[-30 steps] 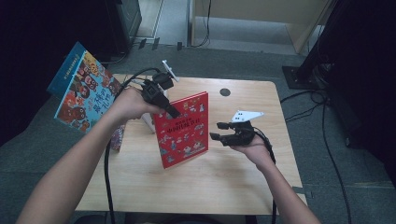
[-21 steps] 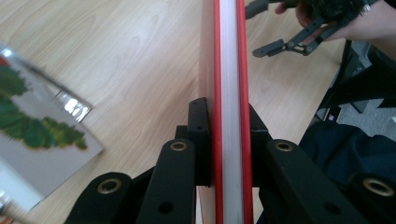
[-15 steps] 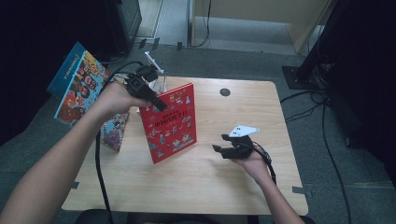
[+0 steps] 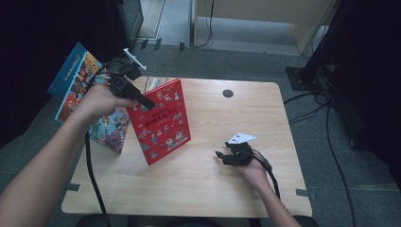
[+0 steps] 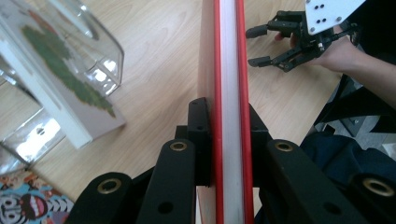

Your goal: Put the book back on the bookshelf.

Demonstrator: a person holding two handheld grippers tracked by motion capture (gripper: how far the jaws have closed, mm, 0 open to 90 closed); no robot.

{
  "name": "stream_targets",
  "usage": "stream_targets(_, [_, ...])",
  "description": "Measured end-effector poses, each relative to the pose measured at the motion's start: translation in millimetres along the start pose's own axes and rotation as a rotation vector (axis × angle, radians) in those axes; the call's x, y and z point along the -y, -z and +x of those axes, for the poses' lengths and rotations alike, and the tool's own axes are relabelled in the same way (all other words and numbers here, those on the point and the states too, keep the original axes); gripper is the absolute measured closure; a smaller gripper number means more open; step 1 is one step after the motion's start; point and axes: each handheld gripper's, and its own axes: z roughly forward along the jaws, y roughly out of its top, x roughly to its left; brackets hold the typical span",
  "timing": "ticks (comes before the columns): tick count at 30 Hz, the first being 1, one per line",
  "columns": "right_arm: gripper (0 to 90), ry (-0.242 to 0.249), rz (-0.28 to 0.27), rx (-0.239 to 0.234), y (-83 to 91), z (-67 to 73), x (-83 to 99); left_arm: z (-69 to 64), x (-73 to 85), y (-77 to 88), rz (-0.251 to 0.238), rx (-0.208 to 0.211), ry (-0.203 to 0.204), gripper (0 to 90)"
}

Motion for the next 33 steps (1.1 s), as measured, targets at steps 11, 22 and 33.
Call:
stream_targets(11, [36.8,0.031,-0.015,0.049,-7.9,2.1,5.1,5.6,23.3,17.8,-0.02,-0.006,0.037,80.4])
stream_targets(22, [32.0,0.026,-0.026,0.054,-8.1,2.5,7.4,13.9,51.0,38.8,-0.058,-0.028,0.103,80.4])
stream_targets(33, [29.8,0.021,-0.02,0.057,-8.2,2.8,7.3,28.9,82.3,61.8,-0.085,-0.044,0.168,80.3])
